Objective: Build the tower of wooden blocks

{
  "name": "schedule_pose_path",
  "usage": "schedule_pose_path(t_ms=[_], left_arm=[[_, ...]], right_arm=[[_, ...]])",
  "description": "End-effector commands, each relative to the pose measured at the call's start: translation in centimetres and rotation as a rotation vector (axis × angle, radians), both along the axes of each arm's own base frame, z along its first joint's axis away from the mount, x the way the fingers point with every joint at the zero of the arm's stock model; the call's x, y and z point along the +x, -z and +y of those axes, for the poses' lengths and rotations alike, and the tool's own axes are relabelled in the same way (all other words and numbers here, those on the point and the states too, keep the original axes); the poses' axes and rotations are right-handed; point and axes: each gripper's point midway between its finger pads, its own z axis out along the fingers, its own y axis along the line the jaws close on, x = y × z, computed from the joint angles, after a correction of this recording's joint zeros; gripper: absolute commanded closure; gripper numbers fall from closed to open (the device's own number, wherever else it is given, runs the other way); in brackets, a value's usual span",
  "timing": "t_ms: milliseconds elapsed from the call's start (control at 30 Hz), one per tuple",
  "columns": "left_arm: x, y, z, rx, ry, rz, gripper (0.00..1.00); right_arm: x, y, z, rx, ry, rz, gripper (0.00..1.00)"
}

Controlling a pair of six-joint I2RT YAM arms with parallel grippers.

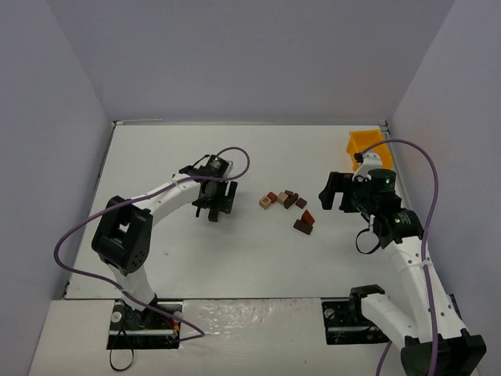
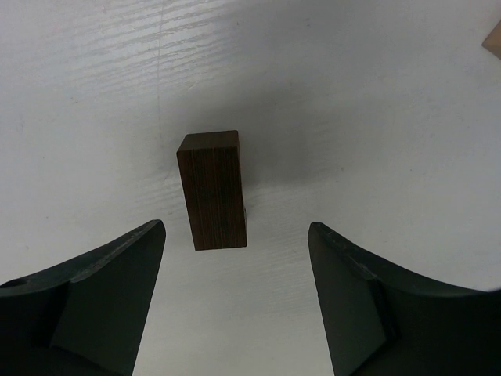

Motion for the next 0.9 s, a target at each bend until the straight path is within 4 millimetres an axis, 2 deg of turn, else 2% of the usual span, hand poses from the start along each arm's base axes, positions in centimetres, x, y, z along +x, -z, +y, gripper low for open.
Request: schedule_pose_path(t_ms=[0,367,533,633,733,867], left_arm=[[1.1,-0.2,-0.1,-0.021,0.010,-0.024,0.33],[2.1,1.1,0.6,0.005,0.008,-0.006,0.52],[2.3,1.7,1.4,0.019,0.001,0.005,0.67],[2.6,1.4,1.9,0.025,0.004,-0.006,0.85],[3.1,0.8,2.8,0.026,0.006,-0.020,0.96],[4.0,-0.4,3.8,0.036,0.081,-0.059,1.00]], right_arm=[[1.0,-3.6,0.6,0.017,-0.024,-0.120,0.00],[0.9,-3.1,0.5,0.020,-0.017,-0.109,0.00],[0.8,-3.0,0.5,0.022,-0.013,-0.105,0.00],[0.8,-3.0,0.4,0.021,-0.012,-0.108,0.00],[0.8,-3.1,0.5,0.024,-0.014,-0.107,0.00],[0.7,-3.1,0.5,0.024,-0.016,-0.110,0.00]])
